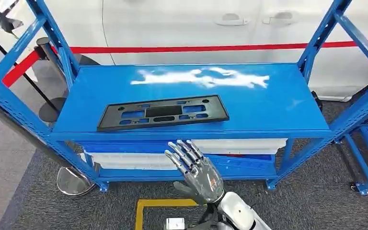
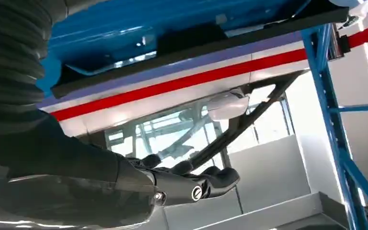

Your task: Take the parts from the cabinet and place them on the table.

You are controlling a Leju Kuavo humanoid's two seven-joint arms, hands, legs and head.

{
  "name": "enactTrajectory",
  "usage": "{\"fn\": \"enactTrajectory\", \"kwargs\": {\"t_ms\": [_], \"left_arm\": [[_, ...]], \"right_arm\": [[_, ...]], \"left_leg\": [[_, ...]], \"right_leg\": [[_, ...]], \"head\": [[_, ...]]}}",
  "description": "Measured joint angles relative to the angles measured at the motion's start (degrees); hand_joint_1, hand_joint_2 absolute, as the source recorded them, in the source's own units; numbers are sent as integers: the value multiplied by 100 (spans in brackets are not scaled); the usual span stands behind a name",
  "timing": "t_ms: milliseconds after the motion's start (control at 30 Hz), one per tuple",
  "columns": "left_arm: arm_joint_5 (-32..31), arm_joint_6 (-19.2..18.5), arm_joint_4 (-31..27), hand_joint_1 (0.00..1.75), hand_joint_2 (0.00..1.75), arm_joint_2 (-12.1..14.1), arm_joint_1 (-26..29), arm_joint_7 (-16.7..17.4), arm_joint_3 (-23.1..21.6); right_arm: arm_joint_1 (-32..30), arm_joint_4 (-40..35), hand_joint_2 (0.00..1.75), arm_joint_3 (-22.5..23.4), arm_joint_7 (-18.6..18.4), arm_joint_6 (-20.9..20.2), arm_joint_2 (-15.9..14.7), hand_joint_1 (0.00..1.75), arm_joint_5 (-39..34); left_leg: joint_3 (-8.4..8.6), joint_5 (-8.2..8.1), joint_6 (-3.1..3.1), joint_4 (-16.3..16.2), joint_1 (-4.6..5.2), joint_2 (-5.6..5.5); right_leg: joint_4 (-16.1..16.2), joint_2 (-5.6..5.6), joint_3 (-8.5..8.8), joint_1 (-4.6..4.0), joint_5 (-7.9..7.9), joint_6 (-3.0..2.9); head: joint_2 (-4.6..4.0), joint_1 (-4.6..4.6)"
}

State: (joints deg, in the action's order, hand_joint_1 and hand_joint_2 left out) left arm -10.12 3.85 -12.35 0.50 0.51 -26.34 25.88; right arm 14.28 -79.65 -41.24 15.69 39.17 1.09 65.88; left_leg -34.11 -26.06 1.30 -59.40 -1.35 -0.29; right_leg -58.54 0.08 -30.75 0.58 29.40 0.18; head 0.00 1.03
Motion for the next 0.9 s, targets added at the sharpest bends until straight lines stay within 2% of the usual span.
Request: {"fn": "enactTrajectory", "kwargs": {"t_ms": [33, 100, 133, 167, 200, 267, 300, 333, 367, 400, 433, 467, 500, 533, 600, 633, 667, 700, 767, 800, 833, 867, 900], "left_arm": [[-5, -9, 0, 0, 0, 0, -5, 4, 0], [-15, -15, 0, 0, 0, 0, 8, 13, 0], [-24, -17, 0, 0, 0, 0, 17, 18, 0], [-44, -17, 0, 0, 0, 0, 18, 18, 0], [-72, -17, 0, 0, 0, 0, 9, 24, 2], [-92, -17, 0, 0, 0, 0, -1, 35, 4], [-96, -17, 0, 0, 0, 0, 2, 44, 4], [-103, -17, 0, 0, 0, 0, 10, 44, 7], [-112, -17, 0, 0, 0, 0, 19, 46, 7], [-118, -17, 0, 0, 0, 0, 18, 48, 7], [-131, -17, 0, 0, 0, 0, 11, 48, 7], [-140, -17, 11, 0, 0, -15, 18, 48, 7], [-153, -18, 20, 0, 0, -20, -1, 52, 9], [-162, -17, 20, 0, 0, -18, -25, 55, 11], [-186, -17, 20, 0, 0, -18, -8, 55, 20], [-188, -17, 20, 0, 0, -13, -13, 61, 20], [-184, -17, 20, 0, 0, -18, -27, 59, 20], [-184, -15, 20, 0, 0, -15, -52, 61, 24], [-177, 7, 20, 0, 0, 0, -55, 61, 48], [-177, 7, 20, 0, 0, 0, -54, 61, 57], [-179, 13, 20, 0, 0, 2, -41, 72, 76], [-186, 24, 20, 0, 0, 2, -18, 81, 90], [-188, 33, 20, 0, 0, 2, -5, 85, 96]], "right_arm": [[42, 0, 175, -13, -11, -29, 7, 0, -2], [99, 2, 175, -40, -59, -107, 22, 0, -9], [133, 6, 175, -55, -79, -133, 35, 0, -11], [181, 9, 175, -61, -87, -146, 46, 0, -15], [229, 20, 175, -68, -105, -166, 53, 0, -24], [281, 77, 175, -101, -162, -214, 57, 0, -31], [287, 124, 175, -109, -190, -238, 61, 0, -35], [299, 153, 175, -116, -197, -260, 68, 0, -28], [326, 190, 175, -129, -223, -278, 88, 0, -4], [374, 229, 175, -144, -240, -299, 112, 0, 11], [425, 265, 175, -151, -240, -306, 139, 0, 15], [477, 319, 175, -155, -255, -319, 153, 0, 26], [522, 376, 175, -169, -271, -330, 173, 0, 39], [551, 422, 175, -190, -275, -350, 201, 0, 52], [567, 507, 175, -214, -288, -372, 247, 0, 55], [586, 538, 175, -232, -291, -376, 289, 0, 55], [614, 579, 175, -251, -291, -378, 310, 0, 59], [665, 617, 175, -276, -297, -387, 346, 0, 74], [705, 727, 175, -313, -321, -415, 385, 0, 111], [702, 767, 175, -332, -345, -422, 389, 0, 118], [703, 819, 175, -354, -365, -439, 389, 0, 137], [711, 861, 175, -383, -387, -452, 398, 0, 151], [722, 902, 175, -398, -402, -470, 404, 0, 168]], "left_leg": [[-19, -1, -50, -11, 11, 0], [4, -22, -143, 0, 9, -7], [81, -26, -200, 44, -7, -6], [126, -45, -237, 51, -4, -6], [141, -64, -267, 51, -1, -6], [179, -111, -315, 51, 25, -8], [211, -142, -318, 51, 37, -16], [253, -173, -317, 51, 45, -22], [313, -218, -313, 51, 60, -30], [391, -267, -306, 51, 74, -33], [455, -313, -297, 55, 83, -33], [464, -351, -284, 65, 74, -32], [490, -371, -245, 70, 87, -44], [471, -399, -198, 85, 75, -37], [583, -318, -116, 52, 95, -23], [608, -374, -100, 47, 95, -19], [613, -429, -86, -88, 71, -7], [459, -535, -46, -387, 65, -6], [-36, -863, 28, -1130, 51, -5], [-250, -968, 38, -1389, 48, -4], [-376, -936, 54, -1437, 33, -3], [-381, -780, 60, -1248, 14, -2], [-311, -511, 72, -888, -9, 0]], "right_leg": [[27, -4, 7, 2, -11, 33], [2, -3, 42, 5, -40, 85], [-71, -8, 32, 28, -3, 113], [-289, -8, -59, 30, 72, 126], [-650, -6, -275, 21, 220, 135], [-1539, -6, -859, 19, 562, 153], [-1795, -6, -1078, 17, 582, 143], [-1781, -6, -1155, 13, 473, 127], [-1532, -6, -1117, 6, 218, 98], [-1067, -5, -959, -13, -148, 48], [-579, -8, -791, -51, -494, -30], [-237, -13, -705, -99, -675, -125], [-185, -12, -689, -116, -446, -141], [-93, 6, -650, -128, -459, -145], [24, 17, -551, -124, -459, -214], [69, 20, -422, -67, -476, -218], [111, 20, -330, -61, -441, -227], [112, 10, -278, -55, -402, -260], [110, 0, -196, -55, -310, -261], [101, 0, -149, -53, -262, -257], [93, 12, -82, -44, -206, -251], [86, 25, -7, -34, -153, -234], [75, 33, 77, -22, -88, -216]], "head": [[0, -33], [0, -39], [0, -35], [0, -57], [0, -68], [0, -72], [0, -74], [0, -74], [0, -79], [0, -81], [0, -83], [0, -81], [0, -48], [0, -93], [0, -109], [0, -105], [-2, -116], [0, -65], [0, -57], [-2, -57], [0, -52], [0, -50], [0, -50]]}}
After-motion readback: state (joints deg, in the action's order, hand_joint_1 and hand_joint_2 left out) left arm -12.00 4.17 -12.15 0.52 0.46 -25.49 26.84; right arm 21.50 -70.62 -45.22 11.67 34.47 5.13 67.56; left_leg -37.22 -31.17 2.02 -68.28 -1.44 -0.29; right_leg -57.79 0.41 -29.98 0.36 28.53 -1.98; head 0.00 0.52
